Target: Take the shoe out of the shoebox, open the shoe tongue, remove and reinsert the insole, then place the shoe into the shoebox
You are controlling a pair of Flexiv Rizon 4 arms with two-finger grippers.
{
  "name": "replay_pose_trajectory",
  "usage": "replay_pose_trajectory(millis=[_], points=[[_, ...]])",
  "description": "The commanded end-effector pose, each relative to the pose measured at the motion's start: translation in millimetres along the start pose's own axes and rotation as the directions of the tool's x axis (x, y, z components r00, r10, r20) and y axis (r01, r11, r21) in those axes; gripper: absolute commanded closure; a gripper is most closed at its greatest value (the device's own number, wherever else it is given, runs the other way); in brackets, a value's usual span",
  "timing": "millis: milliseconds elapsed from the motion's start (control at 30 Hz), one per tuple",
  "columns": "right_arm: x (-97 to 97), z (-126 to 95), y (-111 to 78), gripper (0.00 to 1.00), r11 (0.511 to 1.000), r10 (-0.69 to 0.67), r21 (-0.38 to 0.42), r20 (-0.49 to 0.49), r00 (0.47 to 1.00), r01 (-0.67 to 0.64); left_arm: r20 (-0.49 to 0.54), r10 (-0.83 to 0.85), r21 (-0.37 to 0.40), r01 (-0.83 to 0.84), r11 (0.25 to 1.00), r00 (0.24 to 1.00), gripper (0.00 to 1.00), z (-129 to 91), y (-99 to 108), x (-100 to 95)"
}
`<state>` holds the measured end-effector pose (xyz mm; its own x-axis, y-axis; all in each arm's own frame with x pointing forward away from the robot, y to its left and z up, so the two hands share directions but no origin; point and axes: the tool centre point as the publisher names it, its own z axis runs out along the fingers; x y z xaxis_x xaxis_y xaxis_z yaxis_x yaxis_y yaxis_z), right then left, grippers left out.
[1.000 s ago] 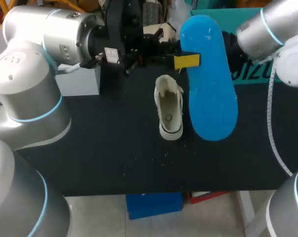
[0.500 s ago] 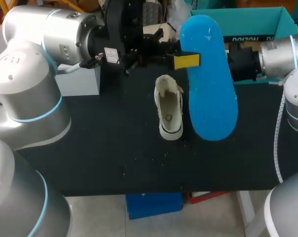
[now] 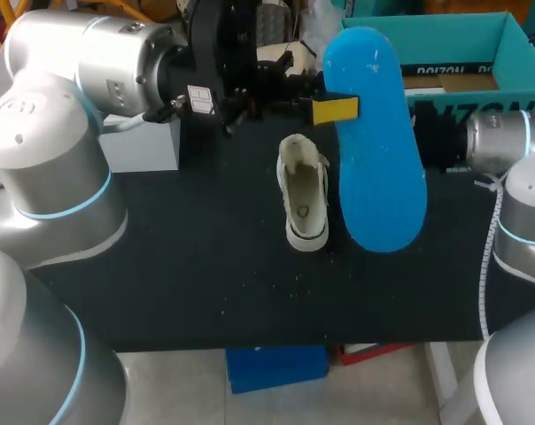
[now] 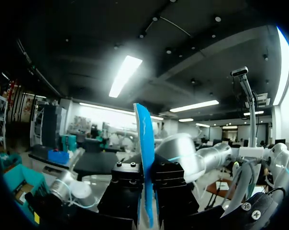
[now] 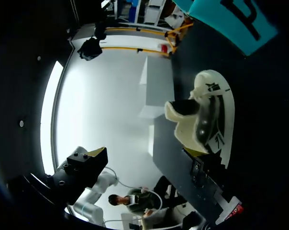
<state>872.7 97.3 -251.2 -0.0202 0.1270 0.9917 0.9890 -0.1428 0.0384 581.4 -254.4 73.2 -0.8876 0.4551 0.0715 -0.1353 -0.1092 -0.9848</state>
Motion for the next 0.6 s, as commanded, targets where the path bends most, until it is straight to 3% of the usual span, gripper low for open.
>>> replay_pose_trajectory(millis=[33,133,200,300,600], points=[[-2.9,3,1.9,0.00,1.000,-0.001,0.000,-0.034,0.999,0.001,-0.017,0.243,-0.140,-0.243,0.960,0.970,1.00,-4,-1,-1.4],[-2.9,3,1.9,0.00,1.000,-0.001,0.000,-0.034,0.999,0.001,-0.045,0.336,-0.262,-0.336,0.905,0.941,1.00,-6,20,-8.2],[-2.9,3,1.9,0.00,1.000,-0.001,0.000,-0.034,0.999,0.001,-0.045,0.305,-0.208,-0.307,0.929,0.951,1.00,-10,38,-17.3],[-2.9,3,1.9,0.00,1.000,-0.001,0.000,-0.034,0.999,0.001,-0.043,0.269,-0.228,-0.271,0.935,0.962,1.00,-13,67,-30.0],[-2.9,3,1.9,0.00,1.000,-0.001,0.000,-0.034,0.999,0.001,-0.015,0.157,-0.158,-0.157,0.975,0.988,1.00,-32,126,-69.7]])
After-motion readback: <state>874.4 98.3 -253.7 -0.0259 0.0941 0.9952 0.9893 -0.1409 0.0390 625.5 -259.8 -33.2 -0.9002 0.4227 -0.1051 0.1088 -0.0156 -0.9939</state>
